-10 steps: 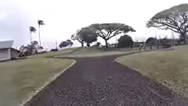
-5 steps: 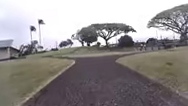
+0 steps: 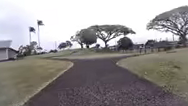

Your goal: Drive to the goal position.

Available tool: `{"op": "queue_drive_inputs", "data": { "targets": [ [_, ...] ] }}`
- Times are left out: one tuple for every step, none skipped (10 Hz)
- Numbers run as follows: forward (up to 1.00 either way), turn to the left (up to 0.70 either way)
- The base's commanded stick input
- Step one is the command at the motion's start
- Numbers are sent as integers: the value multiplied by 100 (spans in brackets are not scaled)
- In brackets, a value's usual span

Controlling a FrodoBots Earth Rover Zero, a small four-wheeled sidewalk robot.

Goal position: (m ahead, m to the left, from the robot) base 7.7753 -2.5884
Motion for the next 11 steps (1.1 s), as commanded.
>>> {"op": "queue_drive_inputs", "data": {
  "targets": [
    [70,0],
    [70,0],
    [70,0],
    [70,0],
    [70,0],
    [70,0],
    [70,0],
    [70,0],
    [70,0],
    [70,0],
    [70,0]
  ]
}}
